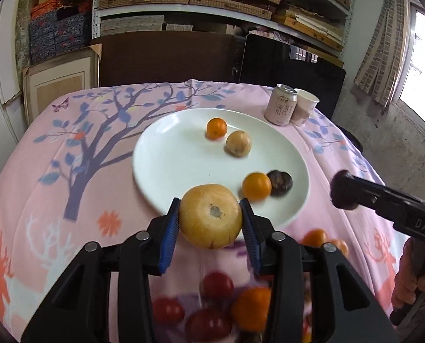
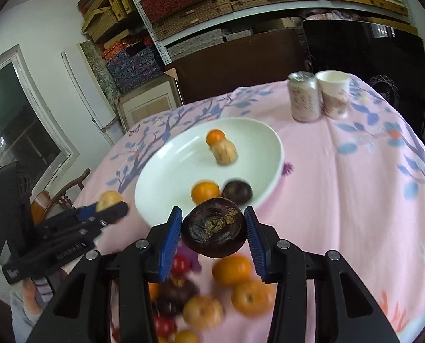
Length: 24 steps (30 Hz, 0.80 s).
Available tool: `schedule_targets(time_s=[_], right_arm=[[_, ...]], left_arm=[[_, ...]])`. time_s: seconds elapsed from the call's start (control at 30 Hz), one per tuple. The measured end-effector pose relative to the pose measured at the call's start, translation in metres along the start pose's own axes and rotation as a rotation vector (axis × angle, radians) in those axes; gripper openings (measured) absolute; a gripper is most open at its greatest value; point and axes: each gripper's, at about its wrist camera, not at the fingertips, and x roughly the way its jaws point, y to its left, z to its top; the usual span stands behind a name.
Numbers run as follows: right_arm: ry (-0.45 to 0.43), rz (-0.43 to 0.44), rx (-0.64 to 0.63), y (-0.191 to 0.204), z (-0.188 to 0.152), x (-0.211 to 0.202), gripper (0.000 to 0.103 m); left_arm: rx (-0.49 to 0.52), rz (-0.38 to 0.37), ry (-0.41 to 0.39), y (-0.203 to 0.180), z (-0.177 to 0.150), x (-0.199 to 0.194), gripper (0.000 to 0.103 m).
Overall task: Organize fruits
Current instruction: 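Place the pale apple and dark persimmon on the white plate with both tools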
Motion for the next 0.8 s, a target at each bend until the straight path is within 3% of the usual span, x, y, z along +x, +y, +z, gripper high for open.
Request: schedule_targets(time_s=[0.1,0.13,0.17,0.23,0.33,0.4,0.5,0.7,0.8], right_arm=[[-0.027,-0.022,0.021,-0.002,0.026,0.029,0.047],[-0.033,-0.022,0.034,-0.006,0.030,0.035,0.050],[-0.040,-0.020,0.057,-0.012,0.032,0.041,0.055],[-0.022,-0.018,0.069,-0.022,0.033,0.046,0.059],[-0.044,-0.034,0.104,-0.032,0.030,0.038,0.064],[-0.051,-0.015,0.126,-0.036,0.026,0.028,0.070],[-0.081,-0.028,0.149,-0.040,0.010,0.008,0.082],[-0.109,-0.100,0.195,-0.059,-0.049,-0.031,0.089],[-0.114,-0.093,0.227,-0.064,-0.068,-0.045,0.093]], left_arm=[[-0.009,0.004,0.024,0.003,0.013,0.026,0.041],[-0.013,-0.003,0.028,0.003,0.015,0.030,0.050],[-0.012,-0.009,0.030,0.005,0.015,0.032,0.070],[-0.024,0.012,-0.001,0.009,0.013,0.028,0.087],[-0.059,-0.008,-0.023,0.015,0.013,0.018,0.089],[-0.078,-0.008,-0.050,0.019,0.009,0.006,0.098],[-0.049,0.044,-0.071,0.020,-0.006,-0.011,0.098],[-0.011,0.169,-0.025,0.029,-0.067,-0.038,0.098],[-0.021,0.213,-0.015,0.035,-0.091,-0.050,0.098]])
